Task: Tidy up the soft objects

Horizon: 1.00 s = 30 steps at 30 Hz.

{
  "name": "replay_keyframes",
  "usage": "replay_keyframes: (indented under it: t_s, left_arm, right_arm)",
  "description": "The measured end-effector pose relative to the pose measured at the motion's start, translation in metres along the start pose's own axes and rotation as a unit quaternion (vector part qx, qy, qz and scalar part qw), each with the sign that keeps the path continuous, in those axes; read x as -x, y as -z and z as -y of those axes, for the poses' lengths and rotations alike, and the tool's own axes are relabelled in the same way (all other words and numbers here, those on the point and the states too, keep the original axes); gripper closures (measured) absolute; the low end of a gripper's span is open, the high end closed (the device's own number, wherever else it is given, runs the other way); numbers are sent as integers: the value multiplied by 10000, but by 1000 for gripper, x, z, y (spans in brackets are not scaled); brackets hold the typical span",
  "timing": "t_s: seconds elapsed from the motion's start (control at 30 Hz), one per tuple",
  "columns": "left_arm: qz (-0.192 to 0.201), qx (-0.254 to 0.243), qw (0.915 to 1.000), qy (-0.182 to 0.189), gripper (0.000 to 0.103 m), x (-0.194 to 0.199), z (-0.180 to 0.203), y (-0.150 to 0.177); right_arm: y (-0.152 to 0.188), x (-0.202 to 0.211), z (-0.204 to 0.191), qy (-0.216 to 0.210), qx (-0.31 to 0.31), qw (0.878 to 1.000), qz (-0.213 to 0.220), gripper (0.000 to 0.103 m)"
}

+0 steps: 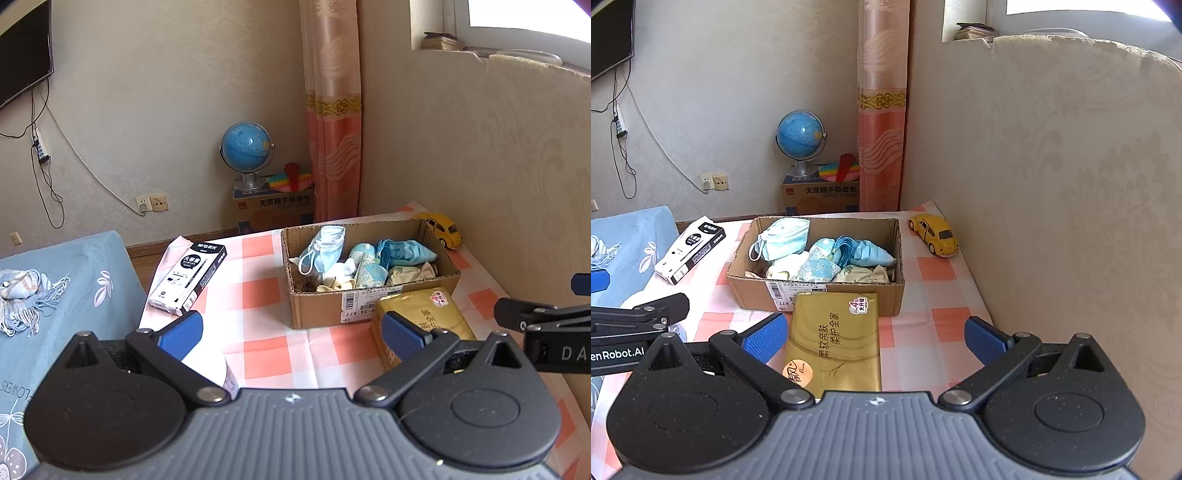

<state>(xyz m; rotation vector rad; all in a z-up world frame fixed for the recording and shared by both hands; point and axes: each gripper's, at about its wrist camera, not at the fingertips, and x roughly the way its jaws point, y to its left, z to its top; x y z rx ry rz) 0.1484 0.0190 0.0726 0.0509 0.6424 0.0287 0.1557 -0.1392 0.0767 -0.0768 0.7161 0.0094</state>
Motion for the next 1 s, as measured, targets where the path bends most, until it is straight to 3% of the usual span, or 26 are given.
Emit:
replay_keyframes:
  t_s: [1.0]
  left_arm:
    - [3,-12,10000,22,0,3,3,0]
  right_arm:
    - [3,1,1,4,-7,10000,-2,0]
